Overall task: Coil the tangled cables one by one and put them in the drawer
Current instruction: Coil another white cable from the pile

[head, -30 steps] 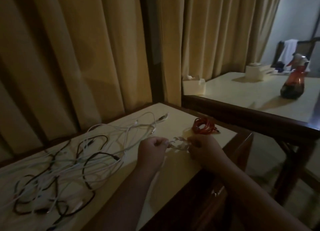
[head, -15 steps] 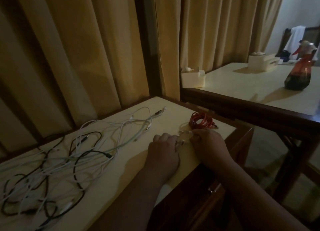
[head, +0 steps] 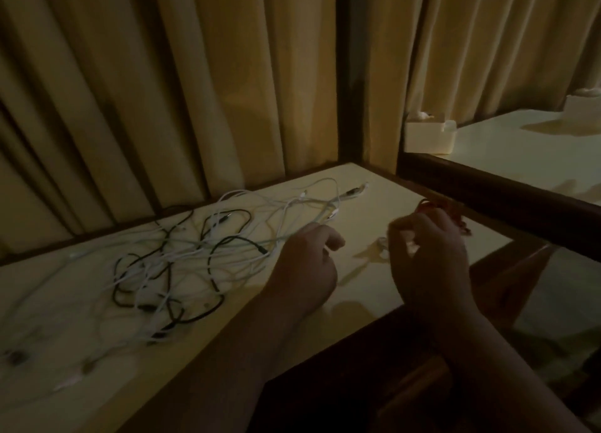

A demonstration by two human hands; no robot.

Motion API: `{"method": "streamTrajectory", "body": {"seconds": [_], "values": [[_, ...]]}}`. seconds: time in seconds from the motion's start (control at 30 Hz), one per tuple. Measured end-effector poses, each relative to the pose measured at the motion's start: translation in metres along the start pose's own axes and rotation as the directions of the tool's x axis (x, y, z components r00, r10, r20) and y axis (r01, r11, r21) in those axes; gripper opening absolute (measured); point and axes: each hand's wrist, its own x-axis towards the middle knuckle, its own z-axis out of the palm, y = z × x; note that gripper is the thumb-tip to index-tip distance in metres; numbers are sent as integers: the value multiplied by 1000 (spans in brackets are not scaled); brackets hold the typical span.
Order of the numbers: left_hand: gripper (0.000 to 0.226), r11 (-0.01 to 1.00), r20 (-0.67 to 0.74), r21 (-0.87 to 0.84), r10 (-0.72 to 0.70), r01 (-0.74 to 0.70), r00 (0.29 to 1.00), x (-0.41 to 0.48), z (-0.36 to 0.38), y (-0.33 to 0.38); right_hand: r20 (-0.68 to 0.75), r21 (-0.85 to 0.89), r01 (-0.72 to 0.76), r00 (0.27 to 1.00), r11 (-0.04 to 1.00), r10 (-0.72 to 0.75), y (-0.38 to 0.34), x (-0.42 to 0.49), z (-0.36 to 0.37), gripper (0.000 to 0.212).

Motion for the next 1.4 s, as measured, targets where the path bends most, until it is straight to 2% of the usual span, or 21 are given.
{"method": "streamTrajectory", "body": {"seconds": [0.07, 0.13, 0.2, 0.3, 0.4, 0.47, 0.57, 0.6, 0.67, 0.7, 0.8, 0.9, 0.97, 1.03, 1.17, 1.23, 1.3, 1.4], "values": [[40, 998, -48, 58, 4, -1, 999, -24, -33, -14, 200, 57, 50, 978, 997, -60, -29, -9, 15, 14], [36, 987, -44, 160, -11, 18, 999, -49, -67, -32, 389, 75, 97, 913, 992, -119, -52, -15, 40, 18], [32, 957, -2, 285, -54, 52, 999, -67, -95, -50, 495, 86, 174, 847, 981, -194, -70, -17, 67, 33], [44, 888, 156, 452, -177, 89, 972, -75, -121, -74, 608, 39, 317, 745, 948, -274, -86, -8, 101, 49], [49, 835, 260, 520, -356, 181, 898, -68, -128, -88, 672, -41, 501, 654, 865, -347, -102, 8, 124, 23], [39, 851, 243, 507, -294, 137, 924, -63, -130, -93, 674, -59, 587, 620, 808, -401, -110, 17, 131, 11], [20, 881, 120, 467, -146, 74, 982, -54, -150, -96, 611, -52, 639, 628, 768, -481, -118, 37, 133, 10], [21, 887, 68, 455, -121, 77, 990, -50, -160, -96, 600, 15, 591, 640, 806, -480, -121, 44, 129, 14], [24, 896, -35, 433, -94, 100, 995, -39, -183, -93, 639, 231, 374, 638, 898, -430, -132, 58, 117, 21], [25, 893, -87, 434, -87, 116, 992, -32, -194, -91, 665, 290, 296, 622, 910, -414, -138, 66, 113, 22], [23, 869, -261, 452, -86, 201, 962, -17, -231, -82, 697, 256, 333, 587, 907, -412, -148, 94, 115, 17], [22, 884, -415, 384, -92, 266, 905, -12, -272, -85, 719, 141, 387, 592, 911, -363, -144, 125, 126, 17], [23, 889, -489, 335, -118, 311, 864, -13, -300, -96, 737, 98, 325, 611, 941, -288, -136, 142, 132, 16], [23, 855, -479, 351, -187, 382, 858, -15, -323, -109, 730, 111, 243, 638, 964, -245, -134, 156, 136, 18], [27, 710, -310, 452, -442, 540, 842, -18, -348, -126, 658, 250, 152, 697, 956, -283, -157, 176, 131, 23], [34, 648, -276, 491, -518, 582, 810, -13, -348, -120, 628, 266, 210, 703, 941, -335, -180, 183, 124, 20], [42, 649, -327, 479, -492, 591, 806, -3, -341, -101, 591, 289, 259, 709, 922, -384, -204, 187, 119, 19], [53, 772, -308, 435, -356, 463, 882, 14, -320, -67, 550, 349, 294, 705, 890, -448, -239, 186, 114, 21]]}}
